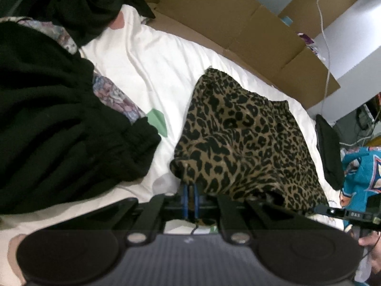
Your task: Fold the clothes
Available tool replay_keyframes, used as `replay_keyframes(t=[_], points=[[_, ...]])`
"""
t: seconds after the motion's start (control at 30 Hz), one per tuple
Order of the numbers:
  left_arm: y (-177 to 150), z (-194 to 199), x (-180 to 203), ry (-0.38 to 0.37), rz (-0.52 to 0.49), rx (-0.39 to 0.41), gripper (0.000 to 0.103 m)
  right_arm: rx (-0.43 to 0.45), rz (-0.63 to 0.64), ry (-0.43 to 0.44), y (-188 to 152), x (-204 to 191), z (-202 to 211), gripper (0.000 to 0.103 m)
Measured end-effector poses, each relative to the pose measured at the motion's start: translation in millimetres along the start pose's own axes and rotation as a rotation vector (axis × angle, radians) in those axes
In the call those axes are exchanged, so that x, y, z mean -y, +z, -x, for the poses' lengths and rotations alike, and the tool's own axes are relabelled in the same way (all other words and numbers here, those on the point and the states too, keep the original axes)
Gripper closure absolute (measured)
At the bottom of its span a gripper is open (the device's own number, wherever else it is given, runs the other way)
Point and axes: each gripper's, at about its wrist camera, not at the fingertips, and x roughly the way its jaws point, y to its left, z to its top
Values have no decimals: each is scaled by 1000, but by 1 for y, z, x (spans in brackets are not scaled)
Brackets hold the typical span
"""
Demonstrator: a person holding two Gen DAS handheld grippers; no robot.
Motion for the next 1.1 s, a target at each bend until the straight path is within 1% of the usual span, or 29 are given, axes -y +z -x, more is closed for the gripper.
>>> replay_keyframes(t=[0.07, 0.13, 0.27, 0.37, 0.43, 0.57, 0.63, 0.7, 0.83, 0.9, 1.0, 1.1], points=[[4, 5, -7, -37, 42, -26, 98, -6, 0, -2, -2, 0, -2, 71], [9, 10, -14, -50, 64, -44, 98, -13, 2, -2, -4, -1, -4, 71], [17, 12, -29, -24, 91, -65, 98, -26, 11, 4, -9, -4, -8, 71], [18, 7, -42, 17, 106, -66, 98, -40, 13, 7, -10, -7, -12, 71], [18, 1, -49, 39, 112, -65, 98, -57, 38, -1, -9, -14, -18, 71], [16, -11, -55, 35, 107, -73, 99, -93, 88, -17, -7, -28, -29, 71], [19, -10, -57, 25, 94, -62, 98, -110, 113, -26, -6, -35, -35, 71], [23, -7, -62, 12, 103, -40, 99, -127, 134, -33, -5, -42, -41, 71], [26, -7, -68, 7, 110, -10, 99, -115, 7, 29, -19, -51, -56, 71], [27, -8, -70, 6, 110, 2, 99, -83, -71, 55, -27, -55, -59, 71], [29, -7, -72, 3, 116, 27, 99, -31, -275, 99, -46, -53, -66, 71], [34, -6, -72, -1, 122, 54, 99, 7, -429, 112, -67, -54, -73, 71]])
